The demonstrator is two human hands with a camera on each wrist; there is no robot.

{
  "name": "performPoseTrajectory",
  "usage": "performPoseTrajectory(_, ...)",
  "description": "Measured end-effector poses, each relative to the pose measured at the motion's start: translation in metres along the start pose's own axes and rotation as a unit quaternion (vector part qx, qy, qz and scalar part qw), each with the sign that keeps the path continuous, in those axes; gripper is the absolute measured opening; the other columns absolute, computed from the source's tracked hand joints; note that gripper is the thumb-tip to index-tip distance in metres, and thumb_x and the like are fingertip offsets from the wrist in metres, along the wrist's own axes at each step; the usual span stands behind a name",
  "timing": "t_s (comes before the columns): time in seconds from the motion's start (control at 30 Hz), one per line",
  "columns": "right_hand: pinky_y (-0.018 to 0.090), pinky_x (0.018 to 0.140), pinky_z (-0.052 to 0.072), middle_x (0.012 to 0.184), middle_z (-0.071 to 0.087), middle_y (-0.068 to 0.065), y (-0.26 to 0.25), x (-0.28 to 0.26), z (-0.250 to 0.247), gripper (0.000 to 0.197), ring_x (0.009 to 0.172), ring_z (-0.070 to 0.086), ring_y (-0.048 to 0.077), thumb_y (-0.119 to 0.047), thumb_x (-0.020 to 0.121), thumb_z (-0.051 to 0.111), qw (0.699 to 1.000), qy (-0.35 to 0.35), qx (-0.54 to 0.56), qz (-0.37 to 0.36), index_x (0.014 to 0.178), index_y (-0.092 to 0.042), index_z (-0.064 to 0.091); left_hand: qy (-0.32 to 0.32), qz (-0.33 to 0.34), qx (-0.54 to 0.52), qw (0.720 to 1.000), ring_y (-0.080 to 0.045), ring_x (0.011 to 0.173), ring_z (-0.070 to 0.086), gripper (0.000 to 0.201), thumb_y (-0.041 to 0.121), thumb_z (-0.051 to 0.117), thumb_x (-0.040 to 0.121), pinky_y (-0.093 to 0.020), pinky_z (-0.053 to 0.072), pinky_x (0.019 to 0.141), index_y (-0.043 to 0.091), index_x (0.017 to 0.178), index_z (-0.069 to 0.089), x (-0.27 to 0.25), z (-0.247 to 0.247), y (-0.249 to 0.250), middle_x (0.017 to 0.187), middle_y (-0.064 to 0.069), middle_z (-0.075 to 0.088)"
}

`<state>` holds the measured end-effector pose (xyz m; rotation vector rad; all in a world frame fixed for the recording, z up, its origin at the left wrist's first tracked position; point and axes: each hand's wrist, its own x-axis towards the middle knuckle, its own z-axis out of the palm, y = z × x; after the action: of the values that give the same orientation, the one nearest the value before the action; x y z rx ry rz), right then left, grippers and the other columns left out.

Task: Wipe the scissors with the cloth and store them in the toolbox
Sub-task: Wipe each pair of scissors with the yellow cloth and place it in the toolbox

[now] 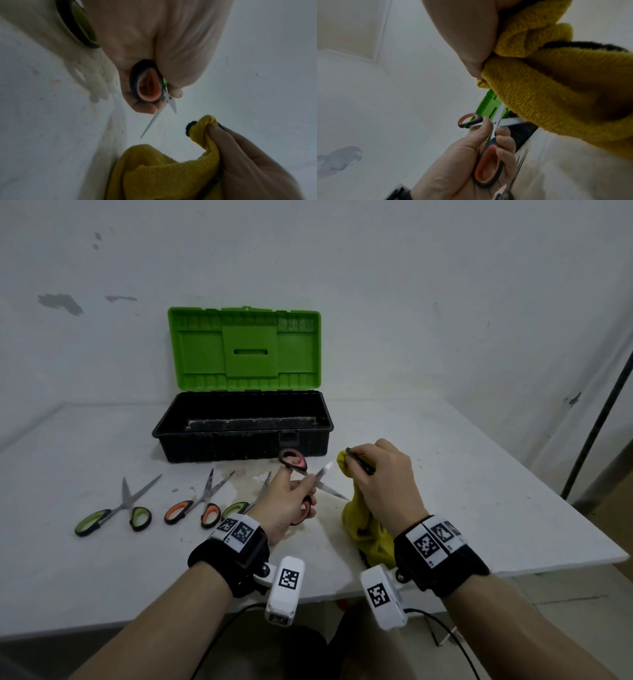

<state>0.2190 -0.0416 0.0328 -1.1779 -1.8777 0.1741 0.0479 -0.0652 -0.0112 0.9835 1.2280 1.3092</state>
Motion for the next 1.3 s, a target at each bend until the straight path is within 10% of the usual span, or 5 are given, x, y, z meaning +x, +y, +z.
performPoseTrajectory(0.47, 0.010, 0.069, 0.041, 0.085, 0.063, -0.004, 0.016, 0.006, -0.015, 0.012, 0.079, 0.058, 0.009, -0.026, 0.088, 0.068, 0.999, 0.010, 0.022, 0.040, 0.094, -0.019, 0.074, -0.078, 0.105, 0.284, 0.950, -0.012, 0.074, 0.064, 0.017, 0.002, 0.053, 0.096, -0.033, 0.051, 0.069, 0.016, 0.102, 0.060, -0.001, -0.016, 0.013, 0.102, -0.012, 0.066)
performPoseTrajectory(0.57, 0.017, 0.073, 0.044, 0.086, 0.064, -0.004, 0.017, 0.003, -0.015, 0.011, 0.082, 0.059, 0.010, -0.026, 0.087, 0.068, 0.999, -0.002, 0.024, 0.045, 0.094, -0.020, 0.074, -0.096, 0.069, 0.311, 0.943, -0.014, 0.070, 0.057, 0.018, 0.010, 0.049, 0.099, -0.024, 0.044, 0.052, 0.021, 0.107, 0.061, -0.002, -0.017, 0.013, 0.095, -0.006, 0.063)
performPoseTrajectory(0.77, 0.031, 0.080, 0.050, 0.084, 0.063, -0.007, 0.017, 0.000, -0.013, 0.010, 0.082, 0.059, 0.012, -0.028, 0.087, 0.067, 0.999, -0.019, 0.024, 0.043, 0.092, -0.022, 0.073, -0.062, 0.097, 0.295, 0.949, -0.013, 0.063, 0.054, 0.022, 0.018, 0.057, 0.098, -0.025, 0.045, 0.055, 0.025, 0.107, 0.040, -0.003, -0.018, 0.010, 0.086, -0.008, 0.067)
performPoseTrajectory(0.93, 0.007, 0.070, 0.041, 0.086, 0.064, -0.007, 0.011, -0.007, -0.012, 0.011, 0.079, 0.057, 0.003, -0.027, 0.084, 0.070, 0.997, -0.067, 0.021, 0.020, 0.093, -0.020, 0.074, -0.026, 0.080, 0.268, 0.960, -0.011, 0.065, 0.057, 0.027, 0.027, 0.069, 0.092, -0.031, 0.051, 0.068, 0.020, 0.108, 0.048, -0.003, -0.016, 0.008, 0.082, 0.004, 0.077)
performPoseTrajectory(1.3, 0.019, 0.073, 0.049, 0.088, 0.065, -0.010, 0.007, -0.019, 0.001, 0.010, 0.082, 0.059, 0.005, -0.029, 0.083, 0.067, 0.989, -0.145, 0.018, 0.029, 0.091, -0.023, 0.069, 0.047, 0.058, 0.287, 0.955, -0.006, 0.061, 0.059, 0.039, 0.033, 0.073, 0.088, -0.027, 0.041, 0.060, 0.020, 0.111, 0.045, 0.003, -0.017, 0.009, 0.070, 0.001, 0.074)
